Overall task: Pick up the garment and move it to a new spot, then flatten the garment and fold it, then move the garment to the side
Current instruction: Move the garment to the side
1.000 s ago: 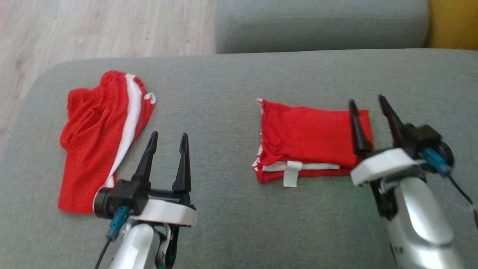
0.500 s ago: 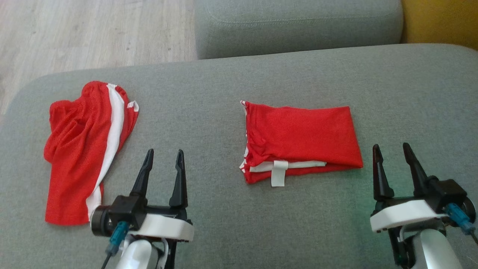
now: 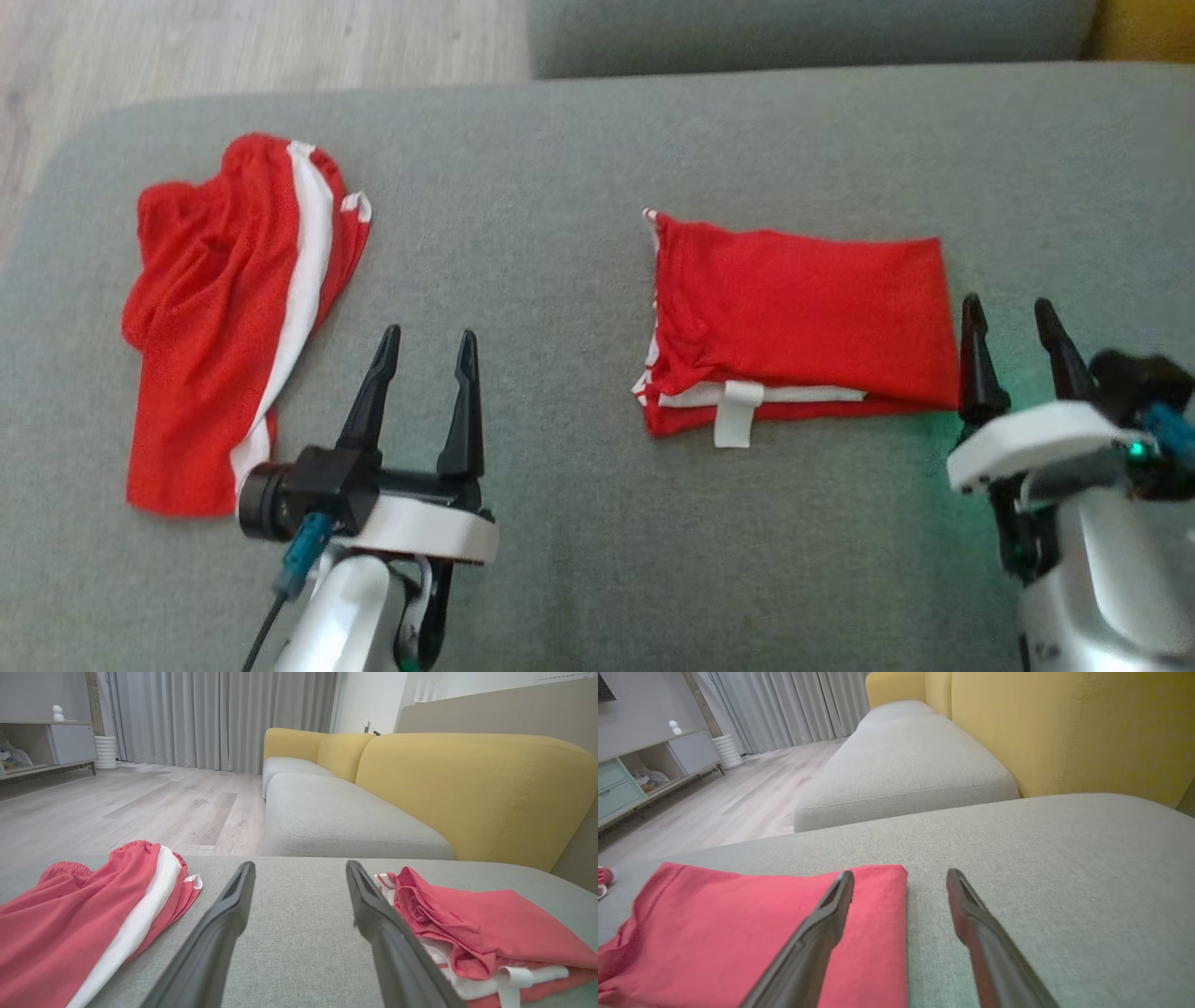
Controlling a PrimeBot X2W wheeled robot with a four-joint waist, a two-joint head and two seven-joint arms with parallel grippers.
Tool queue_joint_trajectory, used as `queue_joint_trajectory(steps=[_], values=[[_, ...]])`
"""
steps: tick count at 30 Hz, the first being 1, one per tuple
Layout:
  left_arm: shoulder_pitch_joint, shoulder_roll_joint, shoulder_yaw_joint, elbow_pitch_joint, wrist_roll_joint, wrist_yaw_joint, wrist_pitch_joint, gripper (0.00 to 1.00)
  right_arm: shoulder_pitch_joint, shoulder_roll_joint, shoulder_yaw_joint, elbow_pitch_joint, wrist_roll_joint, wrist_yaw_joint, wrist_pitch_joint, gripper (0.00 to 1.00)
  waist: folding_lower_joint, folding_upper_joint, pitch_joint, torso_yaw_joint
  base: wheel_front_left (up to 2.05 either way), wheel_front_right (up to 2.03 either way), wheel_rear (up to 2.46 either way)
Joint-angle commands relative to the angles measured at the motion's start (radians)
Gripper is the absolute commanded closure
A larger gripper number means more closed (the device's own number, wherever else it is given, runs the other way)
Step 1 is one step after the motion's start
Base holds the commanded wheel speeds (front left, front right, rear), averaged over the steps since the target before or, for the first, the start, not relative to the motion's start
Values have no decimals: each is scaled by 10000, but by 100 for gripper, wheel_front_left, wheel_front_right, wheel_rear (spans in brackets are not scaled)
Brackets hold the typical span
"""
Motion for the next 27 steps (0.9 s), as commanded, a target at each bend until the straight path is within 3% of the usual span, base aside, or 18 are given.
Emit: queue_joint_trajectory(steps=[1, 11, 13, 22, 27], values=[[-489, 41, 219, -273, -33, -33, -80, 0, -617, -26, 106, 101, -18, -7, 152, 0, -2, 0, 418, 310, 0, 0, 0], [-953, 41, 137, -152, -280, -40, -80, 0, -2035, -26, 167, 3054, -189, -7, 975, 0, -2, 0, 1074, 778, 0, 0, 0], [-1003, 41, 116, -131, -291, -22, -80, 0, -2129, -26, 331, 3386, -191, -7, 953, 100, -2, 0, 1031, 760, 0, 0, 0], [-959, 41, 135, -184, -441, -36, -80, 0, -2396, -499, 748, 3501, -1425, -7, 14, 100, -2, 0, 518, 118, 0, 0, 0], [-940, 41, 4, -38, -467, -75, -80, 0, -2274, -1794, 1678, 3099, -1765, -7, 135, 100, -2, 0, 387, -333, 0, 0, 0]])
